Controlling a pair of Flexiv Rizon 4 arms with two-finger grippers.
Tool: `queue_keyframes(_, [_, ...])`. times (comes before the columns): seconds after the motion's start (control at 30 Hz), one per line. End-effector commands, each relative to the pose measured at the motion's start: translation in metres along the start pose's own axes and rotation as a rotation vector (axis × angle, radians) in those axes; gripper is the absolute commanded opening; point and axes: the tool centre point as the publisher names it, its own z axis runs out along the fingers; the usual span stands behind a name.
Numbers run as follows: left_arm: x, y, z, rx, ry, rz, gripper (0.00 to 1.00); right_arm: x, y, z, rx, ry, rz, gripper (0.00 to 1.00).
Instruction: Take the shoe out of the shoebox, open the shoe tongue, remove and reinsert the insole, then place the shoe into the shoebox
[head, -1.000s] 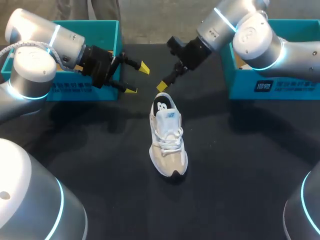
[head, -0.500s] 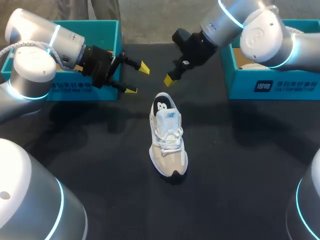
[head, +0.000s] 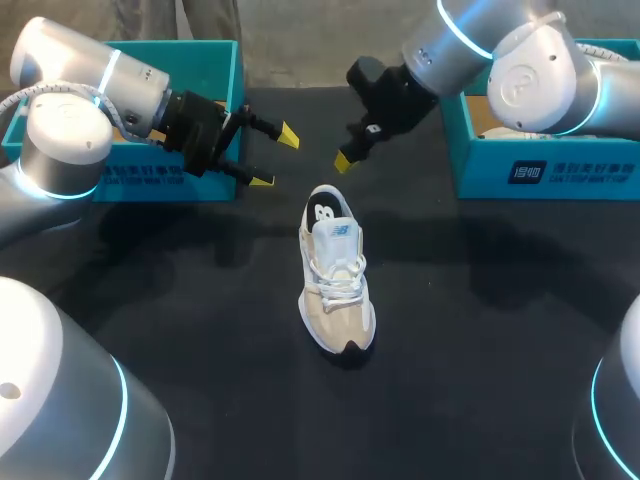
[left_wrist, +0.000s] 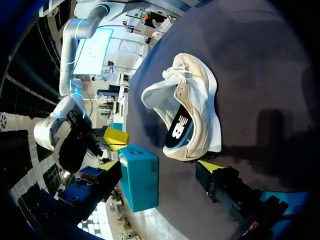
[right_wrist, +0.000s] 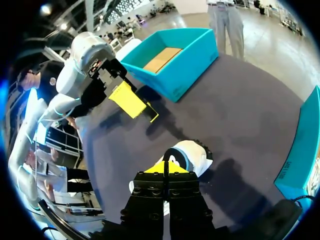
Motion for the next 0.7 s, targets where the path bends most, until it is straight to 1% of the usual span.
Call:
queue_keyframes(0.03, [-0.007, 0.001, -0.013, -0.004, 0.01, 0.017, 1.0, 0.0, 0.0, 0.001, -0.012, 0.007, 0.01, 0.0])
queue_keyframes(0.1, [-0.011, 0.002, -0.025, -0.01, 0.018, 0.019, 1.0, -0.002, 0.002, 0.007, 0.003, -0.046, 0.045, 0.0])
queue_keyframes(0.13, [-0.012, 0.002, -0.029, -0.011, 0.021, 0.023, 1.0, -0.002, 0.002, 0.009, 0.001, -0.033, 0.045, 0.0])
queue_keyframes(0.17, [-0.013, 0.002, -0.036, -0.014, 0.032, 0.026, 1.0, -0.004, 0.002, 0.013, 0.002, -0.058, 0.071, 0.0])
queue_keyframes(0.33, [-0.016, 0.001, -0.059, -0.003, 0.059, 0.025, 1.0, -0.006, -0.001, 0.024, 0.021, -0.106, 0.116, 0.0])
queue_keyframes(0.57, [-0.016, -0.001, -0.079, 0.011, 0.083, 0.025, 1.0, -0.004, -0.008, 0.035, 0.061, -0.173, 0.161, 0.0])
queue_keyframes(0.7, [-0.019, 0.0, -0.091, 0.019, 0.078, 0.021, 1.0, -0.001, -0.014, 0.041, 0.092, -0.204, 0.191, 0.0])
